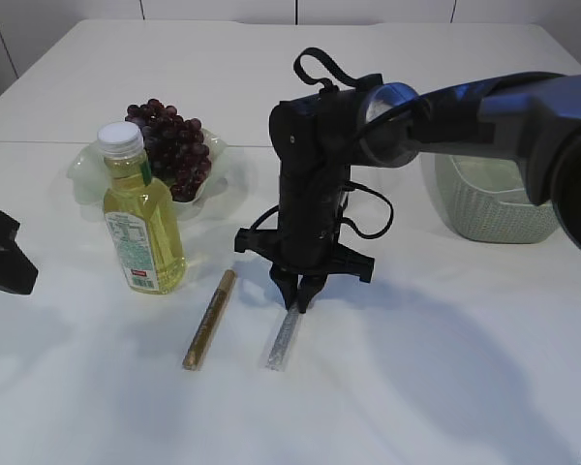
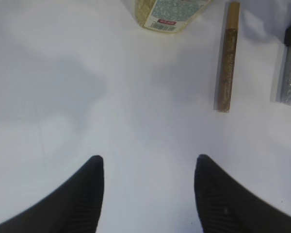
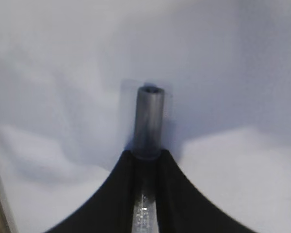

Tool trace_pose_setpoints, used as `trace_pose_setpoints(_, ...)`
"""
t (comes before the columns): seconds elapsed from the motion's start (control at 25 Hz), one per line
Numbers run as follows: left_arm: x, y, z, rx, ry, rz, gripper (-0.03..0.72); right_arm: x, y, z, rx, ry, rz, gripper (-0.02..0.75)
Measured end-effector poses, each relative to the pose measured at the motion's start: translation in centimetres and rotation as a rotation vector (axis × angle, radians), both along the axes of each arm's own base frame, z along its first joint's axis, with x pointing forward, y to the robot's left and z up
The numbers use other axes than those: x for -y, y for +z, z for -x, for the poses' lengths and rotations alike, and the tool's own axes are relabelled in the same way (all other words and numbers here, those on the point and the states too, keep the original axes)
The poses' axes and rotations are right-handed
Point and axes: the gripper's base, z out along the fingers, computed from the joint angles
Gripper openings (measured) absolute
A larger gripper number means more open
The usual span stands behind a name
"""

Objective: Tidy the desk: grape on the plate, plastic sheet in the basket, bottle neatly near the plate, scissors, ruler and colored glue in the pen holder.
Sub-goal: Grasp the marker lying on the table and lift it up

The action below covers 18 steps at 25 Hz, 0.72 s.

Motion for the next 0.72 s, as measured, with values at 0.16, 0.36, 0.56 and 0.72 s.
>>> trace_pose_setpoints(0.16, 0.0, 0.0, 0.0, 0.001, 0.000, 0.000, 0.435, 0.9, 0.2, -0.6, -0.019, 0.115, -0.080, 0.104)
trace_pose_setpoints(0.36, 0.0, 0.0, 0.0, 0.001, 0.000, 0.000, 0.434, 4.0, 2.9, -2.1, -0.009, 0.209, -0.213, 0.103)
trace_pose_setpoints(0.56, 0.0, 0.0, 0.0, 0.001, 0.000, 0.000, 0.435, 7.2, 6.5, -3.2, 0.098, 0.286, -0.254, 0.102)
trace_pose_setpoints(0.72, 0.0, 0.0, 0.0, 0.000, 0.000, 0.000, 0.435, 8.8, 8.8, -3.9, 0.223, 0.406, -0.299, 0.102)
